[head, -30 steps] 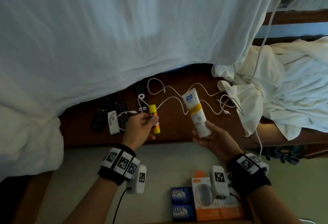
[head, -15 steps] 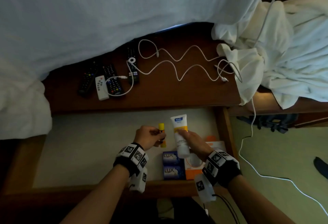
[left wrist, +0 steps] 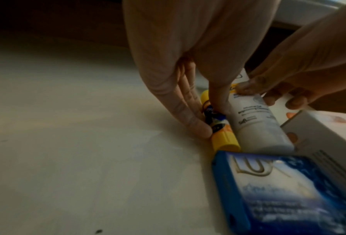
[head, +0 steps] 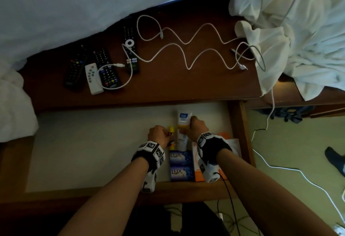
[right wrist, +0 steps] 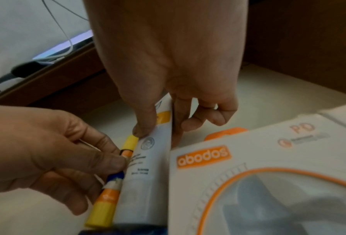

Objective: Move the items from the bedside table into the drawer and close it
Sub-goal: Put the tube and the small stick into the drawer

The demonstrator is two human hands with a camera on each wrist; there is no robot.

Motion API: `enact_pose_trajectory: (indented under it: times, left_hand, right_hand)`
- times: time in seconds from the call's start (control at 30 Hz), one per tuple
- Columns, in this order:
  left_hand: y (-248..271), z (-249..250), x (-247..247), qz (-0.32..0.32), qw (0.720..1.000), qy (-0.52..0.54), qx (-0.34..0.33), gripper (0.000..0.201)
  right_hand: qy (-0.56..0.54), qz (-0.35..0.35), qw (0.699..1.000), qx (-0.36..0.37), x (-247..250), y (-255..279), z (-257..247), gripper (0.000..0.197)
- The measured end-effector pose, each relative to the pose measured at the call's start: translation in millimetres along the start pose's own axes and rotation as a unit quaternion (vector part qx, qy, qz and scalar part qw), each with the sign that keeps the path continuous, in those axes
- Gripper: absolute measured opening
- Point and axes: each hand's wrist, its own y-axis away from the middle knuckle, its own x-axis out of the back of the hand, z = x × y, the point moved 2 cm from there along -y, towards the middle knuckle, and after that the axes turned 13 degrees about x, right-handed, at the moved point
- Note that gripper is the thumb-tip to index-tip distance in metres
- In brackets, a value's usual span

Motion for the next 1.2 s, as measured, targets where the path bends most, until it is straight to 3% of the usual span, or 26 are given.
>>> enact_pose_trajectory:
  times: [0.4, 0.57, 0.8, 0.9, 1.03, 1.2]
  left_hand:
    - [3, 10, -13, 0.003, 1.000, -0.007, 0.000, 0.029]
    - [3, 11, -15, 0.013, 0.999, -0.029, -0.002, 0.028]
    - [4, 10, -16, 0.017, 0.999, -0.038, 0.000, 0.023]
    - [6, 9, -11, 0.020, 0.999, -0.035, 0.007, 0.022]
    - [14, 10, 9, 0.026, 1.000, -0.015, -0.002, 0.019]
    - [32, 22, 71, 0.091, 0.993, 0.039, -0.059, 0.031]
  right_hand:
    - [0.136, -0.031, 0.990, -0.010, -1, -10, 3, 0.074]
    - [0.227, -0.013, 0.974, 0.010, -1, -6, 5, 0.058]
    - [0.220, -0.019, 0.975, 0.008, -1, 3, 8, 0.048]
    - [0.216, -0.018, 0.976, -0.003, 2, 11, 4, 0.053]
    - [0.205, 0.043, 0.978, 0.021, 8, 25, -11, 0.055]
    - [0.134, 0.139, 0.975, 0.113, 22, 34, -65, 0.034]
